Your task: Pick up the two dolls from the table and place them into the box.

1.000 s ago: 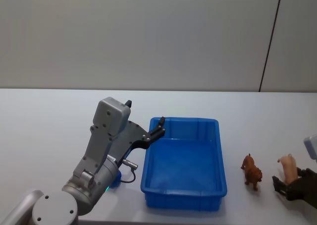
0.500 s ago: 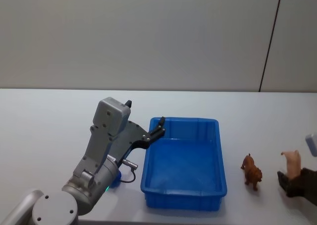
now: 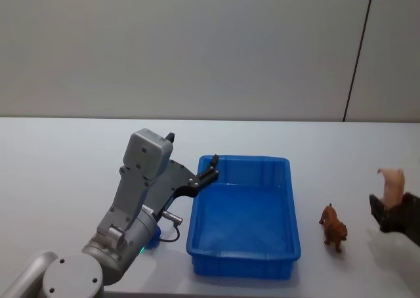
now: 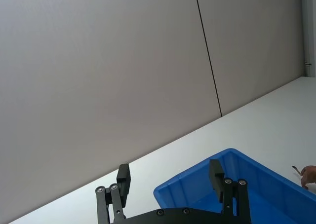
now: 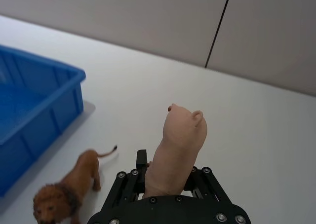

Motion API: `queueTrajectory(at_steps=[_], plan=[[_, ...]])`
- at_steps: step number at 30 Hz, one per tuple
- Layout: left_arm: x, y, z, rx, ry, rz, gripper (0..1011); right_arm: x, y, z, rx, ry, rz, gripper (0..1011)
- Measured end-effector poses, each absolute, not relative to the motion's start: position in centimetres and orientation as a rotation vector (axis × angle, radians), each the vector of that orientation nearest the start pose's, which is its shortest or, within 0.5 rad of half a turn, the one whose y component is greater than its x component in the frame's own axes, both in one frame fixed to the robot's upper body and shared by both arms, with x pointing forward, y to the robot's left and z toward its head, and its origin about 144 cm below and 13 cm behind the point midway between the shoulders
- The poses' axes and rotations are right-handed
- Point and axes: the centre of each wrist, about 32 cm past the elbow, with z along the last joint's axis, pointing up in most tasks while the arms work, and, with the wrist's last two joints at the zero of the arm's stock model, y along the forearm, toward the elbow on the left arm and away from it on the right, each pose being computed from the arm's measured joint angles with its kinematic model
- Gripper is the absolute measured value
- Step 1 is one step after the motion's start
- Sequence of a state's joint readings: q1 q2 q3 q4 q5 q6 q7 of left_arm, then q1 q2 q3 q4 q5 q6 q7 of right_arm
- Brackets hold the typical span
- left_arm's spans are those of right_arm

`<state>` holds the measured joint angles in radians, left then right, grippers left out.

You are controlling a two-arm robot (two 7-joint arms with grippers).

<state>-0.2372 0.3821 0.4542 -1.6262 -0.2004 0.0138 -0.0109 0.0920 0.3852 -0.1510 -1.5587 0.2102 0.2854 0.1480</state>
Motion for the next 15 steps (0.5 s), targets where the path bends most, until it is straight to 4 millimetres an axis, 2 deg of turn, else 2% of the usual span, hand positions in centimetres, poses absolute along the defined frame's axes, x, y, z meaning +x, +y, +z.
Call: queueTrajectory(at_steps=[10, 15], plan=[[49.2, 19.8, 120.4, 0.061, -0.268, 1.124, 1001, 49.1, -28.7, 119.0, -0.229, -0.002, -1.250, 359], [49.2, 19.8, 120.4, 0.061, -0.268, 1.124, 1001, 49.8, -27.6, 120.0, -0.195, -0.024, -1.179, 359]])
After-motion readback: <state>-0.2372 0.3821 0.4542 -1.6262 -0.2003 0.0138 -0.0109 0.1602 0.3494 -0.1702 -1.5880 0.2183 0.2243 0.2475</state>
